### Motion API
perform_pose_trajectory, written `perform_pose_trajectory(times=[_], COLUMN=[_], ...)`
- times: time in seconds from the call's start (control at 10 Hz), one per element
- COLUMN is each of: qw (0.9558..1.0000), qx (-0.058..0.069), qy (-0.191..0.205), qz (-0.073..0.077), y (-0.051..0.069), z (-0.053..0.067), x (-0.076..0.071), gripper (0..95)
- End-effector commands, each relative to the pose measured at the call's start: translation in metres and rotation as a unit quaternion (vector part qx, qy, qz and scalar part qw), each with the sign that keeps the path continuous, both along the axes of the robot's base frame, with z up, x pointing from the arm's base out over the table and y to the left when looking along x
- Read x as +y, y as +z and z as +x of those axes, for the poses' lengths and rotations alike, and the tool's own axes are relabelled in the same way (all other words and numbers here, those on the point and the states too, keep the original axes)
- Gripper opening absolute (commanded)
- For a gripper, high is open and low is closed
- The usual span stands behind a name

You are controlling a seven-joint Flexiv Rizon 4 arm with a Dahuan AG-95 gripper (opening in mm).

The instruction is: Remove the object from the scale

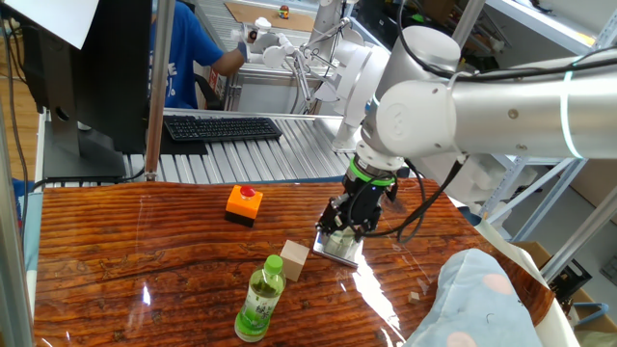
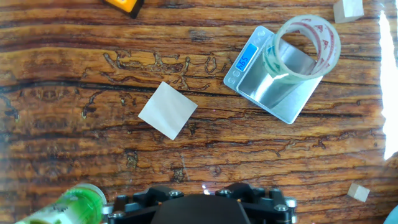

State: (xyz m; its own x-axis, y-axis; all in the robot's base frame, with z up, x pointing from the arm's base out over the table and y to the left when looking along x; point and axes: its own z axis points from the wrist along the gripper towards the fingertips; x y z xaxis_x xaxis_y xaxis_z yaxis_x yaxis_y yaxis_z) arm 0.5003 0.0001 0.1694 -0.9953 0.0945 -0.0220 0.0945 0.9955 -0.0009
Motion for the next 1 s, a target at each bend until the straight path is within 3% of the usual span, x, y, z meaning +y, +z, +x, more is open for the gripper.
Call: perform_pose_trajectory(times=[0.1, 1.0], qw=[0.9976, 0.9973], qx=[-0.016, -0.016], qy=[-0.068, -0.072], qz=[-0.001, 0.0], y=[0.0005, 0.0002], z=[-0.0004, -0.001], x=[-0.0001, 0.0], gripper=[0.0, 0.0])
